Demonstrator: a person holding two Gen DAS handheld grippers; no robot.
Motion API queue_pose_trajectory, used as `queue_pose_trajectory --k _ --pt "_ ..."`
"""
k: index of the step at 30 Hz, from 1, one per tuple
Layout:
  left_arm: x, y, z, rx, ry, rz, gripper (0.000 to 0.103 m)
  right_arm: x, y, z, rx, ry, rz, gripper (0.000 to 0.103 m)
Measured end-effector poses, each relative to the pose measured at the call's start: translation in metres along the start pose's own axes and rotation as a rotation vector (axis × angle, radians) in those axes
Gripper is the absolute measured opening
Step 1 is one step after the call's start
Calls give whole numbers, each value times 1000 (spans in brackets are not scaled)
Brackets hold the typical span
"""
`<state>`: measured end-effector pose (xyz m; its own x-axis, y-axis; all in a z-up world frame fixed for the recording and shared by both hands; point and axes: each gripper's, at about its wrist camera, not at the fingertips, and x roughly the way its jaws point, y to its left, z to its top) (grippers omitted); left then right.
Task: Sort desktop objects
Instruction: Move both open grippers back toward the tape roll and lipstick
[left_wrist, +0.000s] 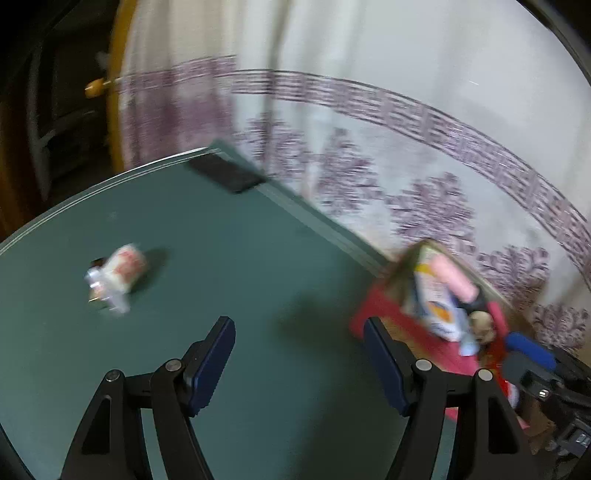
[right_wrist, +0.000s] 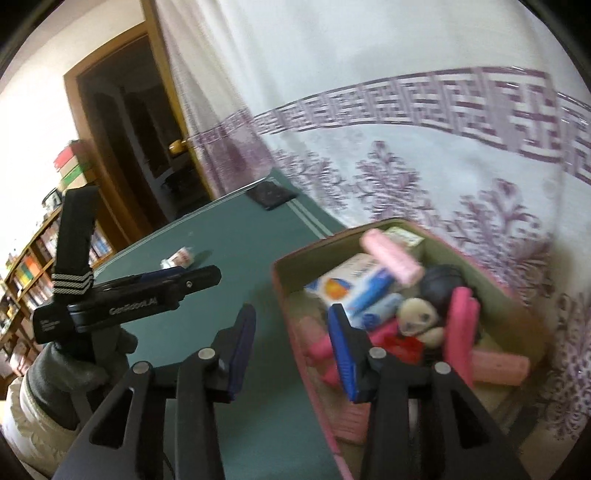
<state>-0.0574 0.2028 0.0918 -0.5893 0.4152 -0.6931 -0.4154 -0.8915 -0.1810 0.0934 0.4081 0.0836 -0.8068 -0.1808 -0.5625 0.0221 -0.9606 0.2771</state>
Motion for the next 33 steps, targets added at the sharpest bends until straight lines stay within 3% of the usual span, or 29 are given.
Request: queue_pose_trajectory --k 6,12,15,26,33 --pt "-10 71 -9 -127 -2 123 73 29 41 3 -61 34 83 62" --pt "-22 128 -19 -203 -8 222 73 80 84 12 -100 98 189 65" --pt "-26 145 -23 -217 -11 254 73 110 101 18 -111 111 198 69" --pt "-15 186 -43 -291 12 292 73 206 138 38 -138 175 170 69" --pt "-5 200 -52 -327 30 280 73 250 158 47 -179 216 196 72"
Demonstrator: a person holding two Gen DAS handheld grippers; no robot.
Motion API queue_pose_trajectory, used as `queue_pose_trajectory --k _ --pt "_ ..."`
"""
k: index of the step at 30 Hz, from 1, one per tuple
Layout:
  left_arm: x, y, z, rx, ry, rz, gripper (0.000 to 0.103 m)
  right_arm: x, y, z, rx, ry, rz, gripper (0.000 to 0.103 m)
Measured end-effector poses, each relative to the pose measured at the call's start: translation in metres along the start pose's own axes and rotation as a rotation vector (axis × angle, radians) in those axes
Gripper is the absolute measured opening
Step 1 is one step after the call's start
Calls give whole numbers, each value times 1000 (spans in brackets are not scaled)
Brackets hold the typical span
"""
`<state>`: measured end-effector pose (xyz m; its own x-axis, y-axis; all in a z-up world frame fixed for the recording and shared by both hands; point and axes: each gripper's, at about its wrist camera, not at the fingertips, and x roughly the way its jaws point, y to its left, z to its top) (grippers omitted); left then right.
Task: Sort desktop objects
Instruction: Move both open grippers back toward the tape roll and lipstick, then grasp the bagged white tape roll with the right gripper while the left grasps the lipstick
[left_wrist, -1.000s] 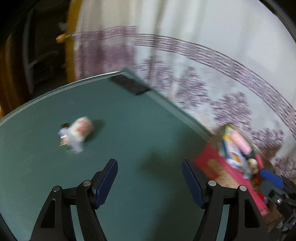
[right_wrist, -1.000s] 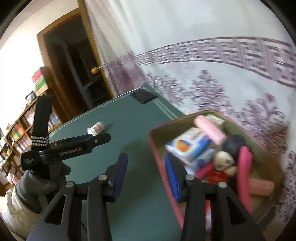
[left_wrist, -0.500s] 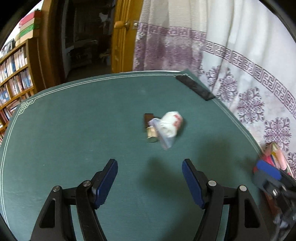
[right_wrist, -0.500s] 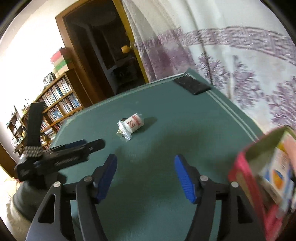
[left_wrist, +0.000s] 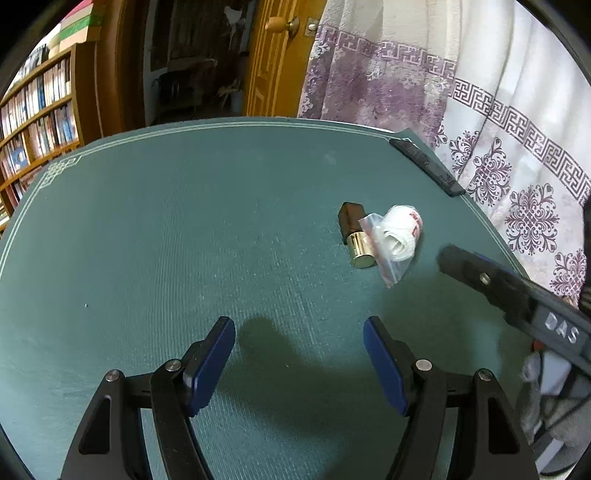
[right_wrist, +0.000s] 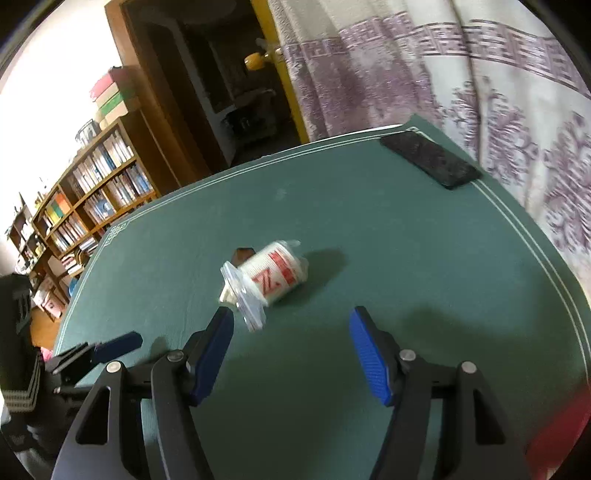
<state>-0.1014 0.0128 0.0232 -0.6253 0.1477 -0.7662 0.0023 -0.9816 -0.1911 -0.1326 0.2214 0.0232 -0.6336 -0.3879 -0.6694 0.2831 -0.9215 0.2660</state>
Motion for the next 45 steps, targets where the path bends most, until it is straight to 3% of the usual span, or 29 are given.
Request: queue_pose_trajectory --k 3,8,9,10,11,16,27,32,33,34,35,38,45 --pt "4 4 -2 -7 7 -4 73 14 6 8 -21 6 17 77" --pt "8 4 -4 -4 6 -5 73 43 15 19 -68 30 12 77" --pt "8 4 -4 0 5 -6 74 49 15 20 -72 45 12 76" --pt "8 4 -3 2 4 -7 74 54 14 20 -67 60 10 58" --pt "8 4 -3 2 4 -9 74 56 11 19 -56 75 9 54" --pt "10 3 1 16 7 -3 74 40 -3 7 -4 58 -37 45" --pt "32 -39 43 130 -34 -11 74 -1 -38 -24 96 41 -99 44" --pt "60 -48 67 134 -30 33 74 -5 -35 -30 74 22 -118 44" --pt "66 -48 69 132 -22 48 70 -4 -35 -29 71 21 -122 44" --pt "75 -48 73 132 -6 63 53 -4 -35 -29 70 20 -123 44" --pt "80 -47 74 136 0 74 49 -5 -36 -30 70 18 -123 44" --pt "81 -51 78 174 -19 104 22 -6 -36 -30 70 15 -126 44" --pt "55 -45 59 158 -34 33 20 -29 -33 -30 82 -40 -116 42"
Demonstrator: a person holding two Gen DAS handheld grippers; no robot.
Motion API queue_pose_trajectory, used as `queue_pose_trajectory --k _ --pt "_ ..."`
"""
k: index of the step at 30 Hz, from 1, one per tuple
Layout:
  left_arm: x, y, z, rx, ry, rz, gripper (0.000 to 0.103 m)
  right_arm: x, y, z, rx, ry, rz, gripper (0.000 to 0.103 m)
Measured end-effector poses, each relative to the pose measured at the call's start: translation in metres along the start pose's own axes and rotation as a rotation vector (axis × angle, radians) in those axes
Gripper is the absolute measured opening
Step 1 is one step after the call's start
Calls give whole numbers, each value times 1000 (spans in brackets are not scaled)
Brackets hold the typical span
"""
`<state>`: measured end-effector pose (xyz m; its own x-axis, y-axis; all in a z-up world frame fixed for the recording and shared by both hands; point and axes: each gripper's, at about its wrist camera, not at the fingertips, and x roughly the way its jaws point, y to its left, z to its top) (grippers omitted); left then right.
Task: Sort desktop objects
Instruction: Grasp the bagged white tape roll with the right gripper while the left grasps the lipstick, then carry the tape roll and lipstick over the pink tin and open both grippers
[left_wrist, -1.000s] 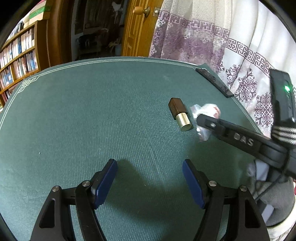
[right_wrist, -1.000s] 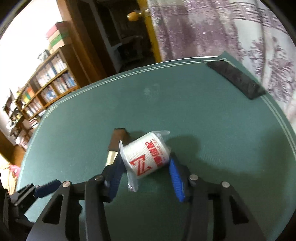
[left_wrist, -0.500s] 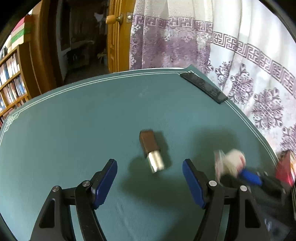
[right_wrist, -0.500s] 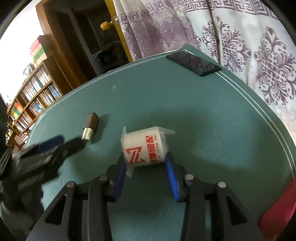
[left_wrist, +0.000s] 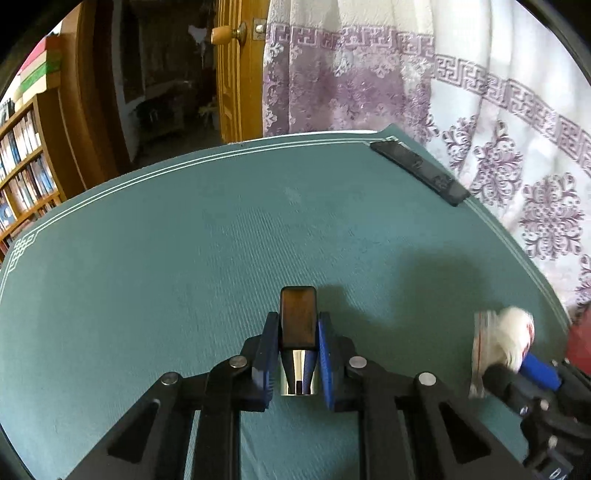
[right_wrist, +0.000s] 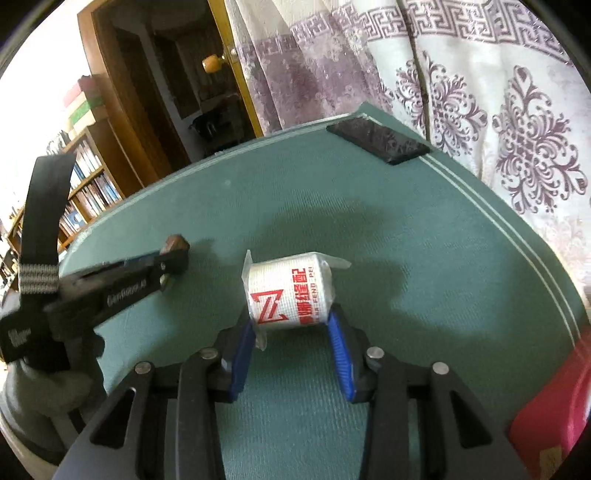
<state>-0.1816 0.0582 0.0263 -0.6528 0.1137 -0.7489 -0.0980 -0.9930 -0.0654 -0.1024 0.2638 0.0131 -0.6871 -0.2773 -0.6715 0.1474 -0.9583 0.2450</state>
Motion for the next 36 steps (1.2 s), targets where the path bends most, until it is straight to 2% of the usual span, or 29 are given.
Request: queue_pose_trajectory --k 8,17,27,36 --pt "-53 -31 -13 55 -77 -16 20 -53 2 -5 5 -76 10 42" --pt "-103 -90 -27 161 -162 -58 20 -127 -30 -23 73 -162 -24 42" --pt "-133 -161 -44 279 -188 -150 20 -206 -84 -44 141 -267 -123 42" --pt "-145 -219 -58 379 -190 -220 20 -254 -139 -73 237 -305 -240 42"
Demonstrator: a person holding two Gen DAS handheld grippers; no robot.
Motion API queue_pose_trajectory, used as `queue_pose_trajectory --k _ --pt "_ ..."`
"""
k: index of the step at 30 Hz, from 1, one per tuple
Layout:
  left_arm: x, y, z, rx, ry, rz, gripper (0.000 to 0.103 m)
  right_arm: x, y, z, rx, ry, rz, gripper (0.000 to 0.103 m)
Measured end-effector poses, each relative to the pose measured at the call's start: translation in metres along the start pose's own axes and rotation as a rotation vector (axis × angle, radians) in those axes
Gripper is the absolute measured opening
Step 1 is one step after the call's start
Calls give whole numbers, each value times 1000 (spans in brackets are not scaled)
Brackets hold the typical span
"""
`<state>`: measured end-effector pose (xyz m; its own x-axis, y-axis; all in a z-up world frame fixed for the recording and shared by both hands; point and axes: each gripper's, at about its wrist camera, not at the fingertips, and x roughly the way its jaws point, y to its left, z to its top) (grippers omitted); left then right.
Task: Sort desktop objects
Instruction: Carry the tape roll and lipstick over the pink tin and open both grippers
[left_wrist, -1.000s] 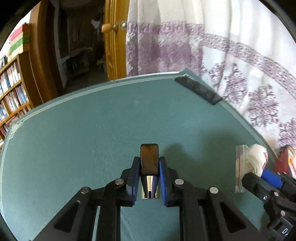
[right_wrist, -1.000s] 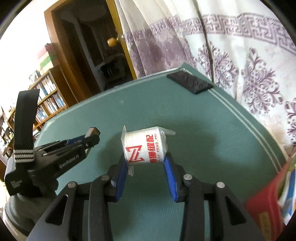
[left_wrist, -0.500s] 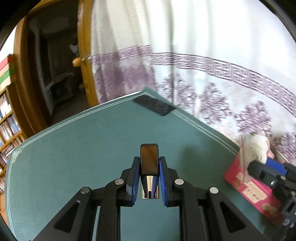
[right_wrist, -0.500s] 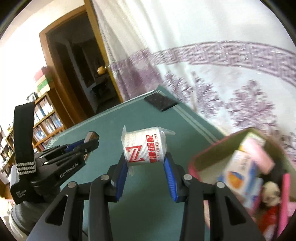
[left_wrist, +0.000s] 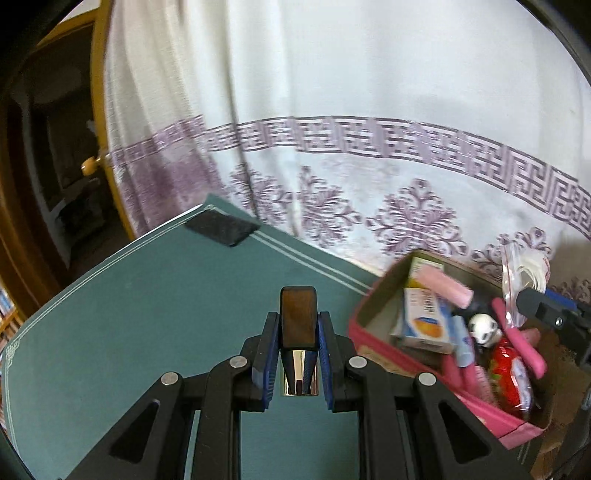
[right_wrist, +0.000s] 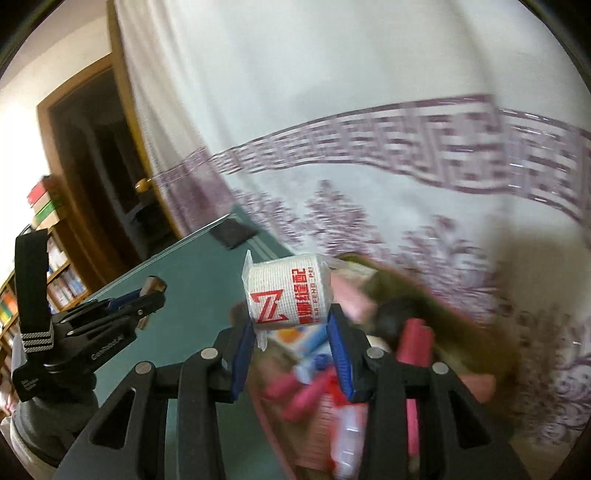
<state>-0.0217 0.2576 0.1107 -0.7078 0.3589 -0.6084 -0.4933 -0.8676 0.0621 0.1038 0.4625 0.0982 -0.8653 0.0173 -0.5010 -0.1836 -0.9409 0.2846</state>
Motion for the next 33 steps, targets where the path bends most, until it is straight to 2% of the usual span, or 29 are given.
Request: queue_pose_trajectory --k 6,12,21,23,25,30,33 --pt "0 -29 5 45 -1 -48 20 -25 -27 -1 22 -40 -54 42" --pt "2 -55 12 59 1 -128 20 -40 -44 -1 35 -57 -91 42" --pt "19 -87 16 66 32 -296 21 -31 -40 -9 8 -10 -62 42" --pt "26 -86 16 38 52 -331 28 -27 -36 -10 -2 -2 -57 42" --pt "27 -80 15 1 56 -318 58 -24 -34 -10 -11 0 -58 42" --pt "13 -59 16 -24 4 -252 60 -16 -29 -10 -28 12 -60 42" --pt "4 -49 15 -34 -25 -217 87 -5 -27 -10 -46 39 -72 45"
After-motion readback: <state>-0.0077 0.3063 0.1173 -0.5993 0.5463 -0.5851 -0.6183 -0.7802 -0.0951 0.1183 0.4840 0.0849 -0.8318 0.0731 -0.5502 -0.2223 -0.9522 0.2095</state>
